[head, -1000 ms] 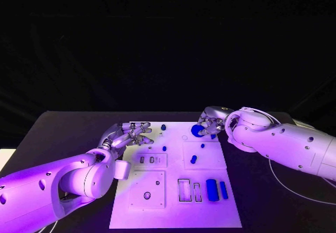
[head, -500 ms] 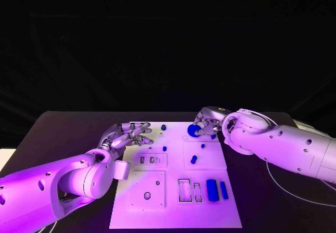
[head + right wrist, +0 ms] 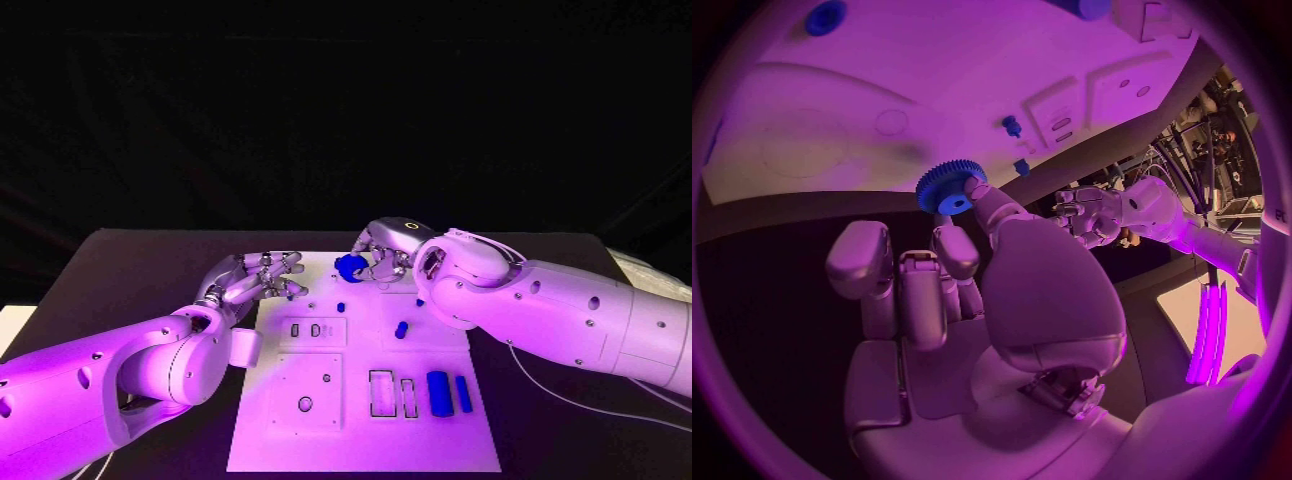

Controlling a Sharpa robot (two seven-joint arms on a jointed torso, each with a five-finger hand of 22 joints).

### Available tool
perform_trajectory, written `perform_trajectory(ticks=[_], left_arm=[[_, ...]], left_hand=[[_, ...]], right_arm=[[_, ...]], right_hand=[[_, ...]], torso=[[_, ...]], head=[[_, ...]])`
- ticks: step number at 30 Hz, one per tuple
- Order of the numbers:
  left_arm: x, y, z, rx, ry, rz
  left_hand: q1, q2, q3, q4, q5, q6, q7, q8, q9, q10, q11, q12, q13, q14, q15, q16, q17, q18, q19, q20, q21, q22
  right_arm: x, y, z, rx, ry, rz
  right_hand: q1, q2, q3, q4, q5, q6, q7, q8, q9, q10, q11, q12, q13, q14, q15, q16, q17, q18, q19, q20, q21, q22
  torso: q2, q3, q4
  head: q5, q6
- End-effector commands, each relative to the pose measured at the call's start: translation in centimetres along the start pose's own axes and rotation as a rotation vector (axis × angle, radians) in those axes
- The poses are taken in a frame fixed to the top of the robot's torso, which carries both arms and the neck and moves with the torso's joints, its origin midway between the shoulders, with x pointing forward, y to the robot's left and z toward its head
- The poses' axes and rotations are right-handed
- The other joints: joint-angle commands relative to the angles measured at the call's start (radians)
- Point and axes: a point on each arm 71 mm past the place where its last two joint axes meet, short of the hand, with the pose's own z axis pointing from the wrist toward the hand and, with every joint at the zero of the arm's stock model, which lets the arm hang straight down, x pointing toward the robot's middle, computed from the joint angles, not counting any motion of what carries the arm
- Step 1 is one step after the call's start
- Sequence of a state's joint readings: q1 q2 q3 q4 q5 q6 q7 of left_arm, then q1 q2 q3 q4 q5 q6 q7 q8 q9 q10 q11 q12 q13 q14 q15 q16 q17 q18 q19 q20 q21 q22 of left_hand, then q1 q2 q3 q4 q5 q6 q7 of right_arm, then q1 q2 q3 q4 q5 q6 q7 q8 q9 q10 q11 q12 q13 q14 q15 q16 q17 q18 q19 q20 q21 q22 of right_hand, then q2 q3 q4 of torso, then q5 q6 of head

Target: Assemble the parts on the task board

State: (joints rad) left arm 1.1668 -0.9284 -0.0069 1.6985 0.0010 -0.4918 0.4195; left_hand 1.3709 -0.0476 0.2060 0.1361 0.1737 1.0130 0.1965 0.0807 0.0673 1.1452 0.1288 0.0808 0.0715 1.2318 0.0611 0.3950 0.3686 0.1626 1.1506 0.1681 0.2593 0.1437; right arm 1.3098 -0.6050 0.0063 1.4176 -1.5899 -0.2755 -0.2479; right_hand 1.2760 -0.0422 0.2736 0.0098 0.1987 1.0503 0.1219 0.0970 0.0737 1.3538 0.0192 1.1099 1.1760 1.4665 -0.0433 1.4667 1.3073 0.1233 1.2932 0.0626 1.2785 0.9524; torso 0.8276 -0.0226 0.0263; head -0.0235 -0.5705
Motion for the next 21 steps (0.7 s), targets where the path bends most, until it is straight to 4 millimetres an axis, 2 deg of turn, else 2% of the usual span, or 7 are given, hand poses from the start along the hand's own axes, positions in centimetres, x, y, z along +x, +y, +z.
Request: perform_trajectory(ticks=[1, 6, 15, 21], left_arm=[[0.0, -0.1, 0.1, 0.014, 0.016, -0.006], [0.0, -0.1, 0.2, 0.015, 0.013, -0.005], [0.0, -0.1, 0.2, 0.016, 0.014, -0.006], [0.1, -0.1, 0.2, 0.016, 0.015, -0.006]], left_hand=[[0.008, 0.001, 0.0, -0.004, 0.0, 0.006, 0.003, -0.005, 0.001, 0.001, 0.003, -0.006, 0.0, -0.009, 0.0, 0.006, 0.001, 0.016, 0.002, -0.002, 0.0, 0.001], [0.008, 0.001, 0.0, -0.004, 0.0, 0.006, 0.003, -0.005, 0.001, 0.001, 0.003, -0.006, 0.0, -0.009, 0.0, 0.006, 0.001, 0.016, 0.002, -0.002, 0.0, 0.001], [0.009, 0.001, 0.001, -0.005, 0.0, 0.006, 0.003, -0.005, 0.001, 0.001, 0.003, -0.006, 0.0, -0.011, 0.0, 0.008, 0.002, 0.016, 0.002, -0.003, 0.0, 0.001], [0.007, 0.0, 0.006, -0.008, 0.0, 0.006, 0.006, -0.009, 0.001, -0.001, 0.006, -0.009, -0.001, -0.045, 0.007, -0.005, 0.003, 0.013, -0.018, 0.002, -0.013, -0.002]], right_arm=[[0.2, 0.8, 0.6, -0.004, -0.035, -0.045], [1.1, 1.8, 1.3, -0.014, -0.025, -0.051], [2.5, 2.8, 2.2, -0.028, -0.004, -0.071], [2.9, 2.9, 2.4, -0.028, 0.005, -0.076]], right_hand=[[-0.007, 0.0, 0.016, 0.018, -0.004, 0.051, -0.015, 0.013, 0.029, 0.005, 0.002, -0.002, 0.0, 0.068, -0.006, 0.004, 0.069, -0.006, 0.0, -0.005, 0.005, -0.001], [-0.007, 0.0, 0.016, 0.018, -0.004, 0.051, -0.015, 0.013, 0.029, 0.005, 0.002, -0.003, 0.0, 0.068, -0.006, 0.003, 0.069, -0.006, 0.001, -0.005, 0.005, 0.0], [-0.008, -0.001, 0.018, 0.018, -0.004, 0.049, -0.015, 0.011, 0.028, 0.004, 0.002, -0.005, -0.001, 0.068, -0.007, 0.003, 0.069, -0.006, 0.0, -0.005, 0.005, -0.001], [-0.011, -0.005, 0.02, 0.018, -0.005, 0.046, -0.013, 0.008, 0.028, 0.002, 0.003, -0.008, -0.002, 0.067, -0.006, 0.002, 0.067, -0.006, 0.0, -0.005, 0.004, -0.002]], torso=[[0.001, -0.0005, -0.0007], [0.001, 0.0009, -0.0023], [0.001, 0.0013, -0.0019], [0.001, 0.002, -0.003]], head=[[0.002, 0.0], [0.004, -0.001], [0.006, -0.003], [0.007, -0.005]])
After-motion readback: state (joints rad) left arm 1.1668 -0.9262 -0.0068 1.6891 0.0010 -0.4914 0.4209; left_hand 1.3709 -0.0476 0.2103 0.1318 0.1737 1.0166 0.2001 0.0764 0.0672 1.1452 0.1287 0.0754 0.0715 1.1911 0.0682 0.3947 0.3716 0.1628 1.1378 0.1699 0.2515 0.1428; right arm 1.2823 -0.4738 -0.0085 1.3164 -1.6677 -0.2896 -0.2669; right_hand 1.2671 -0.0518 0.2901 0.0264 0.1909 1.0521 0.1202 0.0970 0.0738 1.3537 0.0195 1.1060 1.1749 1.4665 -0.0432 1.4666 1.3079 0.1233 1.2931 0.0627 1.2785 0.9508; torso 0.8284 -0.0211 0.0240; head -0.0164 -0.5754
